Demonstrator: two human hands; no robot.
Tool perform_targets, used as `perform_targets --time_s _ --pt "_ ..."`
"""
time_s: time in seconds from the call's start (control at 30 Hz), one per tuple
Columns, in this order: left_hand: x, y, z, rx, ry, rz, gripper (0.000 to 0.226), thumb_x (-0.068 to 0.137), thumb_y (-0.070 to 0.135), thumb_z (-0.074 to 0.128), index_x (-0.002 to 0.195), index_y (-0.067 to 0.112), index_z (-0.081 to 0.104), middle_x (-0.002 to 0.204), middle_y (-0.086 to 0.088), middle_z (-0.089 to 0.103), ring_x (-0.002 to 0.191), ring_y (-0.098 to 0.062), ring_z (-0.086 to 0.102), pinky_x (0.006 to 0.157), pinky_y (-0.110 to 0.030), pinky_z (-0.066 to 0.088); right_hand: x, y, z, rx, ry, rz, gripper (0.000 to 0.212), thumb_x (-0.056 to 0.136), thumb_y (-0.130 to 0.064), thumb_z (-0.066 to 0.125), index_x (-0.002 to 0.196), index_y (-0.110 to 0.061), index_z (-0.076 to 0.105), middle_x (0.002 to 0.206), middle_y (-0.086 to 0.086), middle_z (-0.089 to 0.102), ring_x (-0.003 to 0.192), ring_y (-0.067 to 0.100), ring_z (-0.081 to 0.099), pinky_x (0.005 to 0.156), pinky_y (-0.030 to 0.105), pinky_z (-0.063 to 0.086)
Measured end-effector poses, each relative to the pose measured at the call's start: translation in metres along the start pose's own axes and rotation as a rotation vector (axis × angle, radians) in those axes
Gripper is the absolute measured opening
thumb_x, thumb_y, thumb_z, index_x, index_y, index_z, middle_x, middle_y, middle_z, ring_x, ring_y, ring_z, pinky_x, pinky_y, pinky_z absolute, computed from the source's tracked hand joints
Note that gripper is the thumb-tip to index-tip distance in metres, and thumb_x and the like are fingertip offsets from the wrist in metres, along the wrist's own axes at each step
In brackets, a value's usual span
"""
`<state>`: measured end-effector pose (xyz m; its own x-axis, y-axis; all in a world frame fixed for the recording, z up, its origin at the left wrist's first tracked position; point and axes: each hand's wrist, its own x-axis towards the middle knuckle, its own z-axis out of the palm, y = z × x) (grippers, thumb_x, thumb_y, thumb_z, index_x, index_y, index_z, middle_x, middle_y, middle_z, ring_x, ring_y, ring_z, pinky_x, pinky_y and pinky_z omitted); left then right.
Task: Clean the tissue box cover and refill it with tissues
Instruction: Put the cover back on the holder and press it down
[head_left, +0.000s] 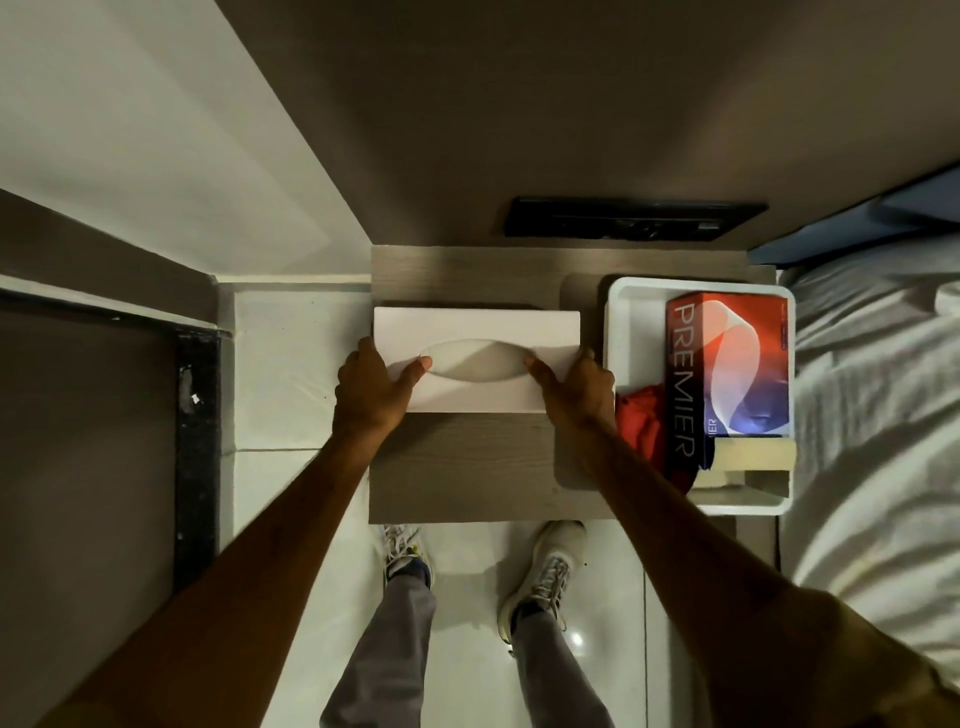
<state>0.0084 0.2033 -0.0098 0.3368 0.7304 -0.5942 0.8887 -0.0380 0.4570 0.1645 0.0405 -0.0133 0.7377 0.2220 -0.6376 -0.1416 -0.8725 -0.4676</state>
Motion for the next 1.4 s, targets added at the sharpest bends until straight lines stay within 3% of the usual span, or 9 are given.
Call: perform_targets --time_s 0.13,0.23,0.33,0.43,0.63,0.87,0.97,1.07,1.4 --pt "-0.005 -0.003 0.002 0.003 0.024 0.024 0.076 0.084 0.057 0.067 0.136 0.005 0.047 0.133 -0.018 0.058 0.121 -0.037 0.058 0.095 -0.044 0.053 -0.006 0.002 0.001 -0.056 0.021 -0.044 0.077 0.092 -0.053 0.066 0.147 -0.005 0.040 0.144 0.019 0.055 0.131 0.038 0.055 0.103 0.051 0.052" --pt "-0.004 -0.004 0.002 0.000 0.023 0.021 0.076 0.084 0.056 0.067 0.136 0.004 0.047 0.133 -0.019 0.058 0.122 -0.037 0.057 0.095 -0.045 0.052 -0.017 -0.001 0.005 -0.280 0.168 -0.287 0.070 0.097 -0.048 0.062 0.152 -0.013 0.035 0.151 0.016 0.046 0.135 0.035 0.050 0.100 0.051 0.055" --pt "-0.003 -0.006 0.004 0.008 0.038 0.023 0.076 0.085 0.056 0.066 0.137 0.004 0.046 0.133 -0.019 0.057 0.123 -0.038 0.056 0.094 -0.045 0.051 -0.023 -0.005 0.011 -0.500 0.305 -0.620 0.034 0.096 -0.036 0.066 0.124 -0.018 0.064 0.152 0.015 0.045 0.139 0.035 0.045 0.102 0.051 0.053" --pt "-0.002 -0.009 0.006 0.004 0.040 0.025 0.078 0.085 0.058 0.065 0.139 0.005 0.045 0.134 -0.018 0.056 0.123 -0.037 0.056 0.095 -0.045 0.051 -0.018 -0.011 0.023 -0.635 0.193 -0.819 0.014 0.088 -0.030 0.075 0.097 -0.019 0.077 0.161 0.011 0.039 0.149 0.036 0.033 0.114 0.052 0.042" --pt "-0.002 -0.020 0.014 0.016 0.072 0.053 0.081 0.085 0.065 0.060 0.141 0.011 0.040 0.136 -0.015 0.053 0.123 -0.036 0.054 0.094 -0.046 0.050 0.006 -0.034 0.041 -0.714 0.000 -0.821 0.023 0.081 -0.033 0.083 0.104 -0.029 0.081 0.168 0.000 0.025 0.157 0.031 0.016 0.127 0.051 0.023" --pt "-0.002 -0.023 0.019 0.027 0.103 0.067 0.084 0.086 0.068 0.055 0.144 0.011 0.038 0.138 -0.015 0.051 0.123 -0.036 0.055 0.093 -0.048 0.054 0.018 -0.050 0.041 -0.914 -0.112 -0.899 0.024 0.081 -0.034 0.082 0.103 -0.025 0.080 0.167 0.005 0.027 0.157 0.034 0.016 0.127 0.055 0.017" --pt "-0.003 -0.021 0.017 0.031 0.102 0.070 0.086 0.084 0.069 0.053 0.145 0.010 0.037 0.138 -0.016 0.050 0.123 -0.036 0.055 0.093 -0.049 0.056 0.018 -0.051 0.041 -0.920 -0.103 -0.922 0.013 0.084 -0.032 0.078 0.093 -0.022 0.080 0.167 0.005 0.030 0.156 0.034 0.020 0.126 0.054 0.019" --pt "-0.005 -0.018 0.015 0.023 0.094 0.057 0.094 0.078 0.074 0.045 0.146 0.010 0.037 0.138 -0.016 0.050 0.123 -0.035 0.055 0.094 -0.048 0.056 0.018 -0.049 0.042 -0.911 -0.098 -0.928 0.017 0.088 -0.031 0.074 0.098 -0.018 0.079 0.167 0.004 0.031 0.155 0.032 0.023 0.126 0.052 0.020" --pt "-0.002 -0.018 0.016 0.017 0.074 0.038 0.079 0.087 0.061 0.059 0.144 0.011 0.036 0.138 -0.015 0.048 0.125 -0.037 0.053 0.093 -0.050 0.054 -0.014 -0.046 0.014 -0.678 0.095 -0.901 0.015 0.091 -0.027 0.075 0.100 -0.017 0.081 0.155 0.009 0.048 0.146 0.035 0.040 0.119 0.047 0.036"
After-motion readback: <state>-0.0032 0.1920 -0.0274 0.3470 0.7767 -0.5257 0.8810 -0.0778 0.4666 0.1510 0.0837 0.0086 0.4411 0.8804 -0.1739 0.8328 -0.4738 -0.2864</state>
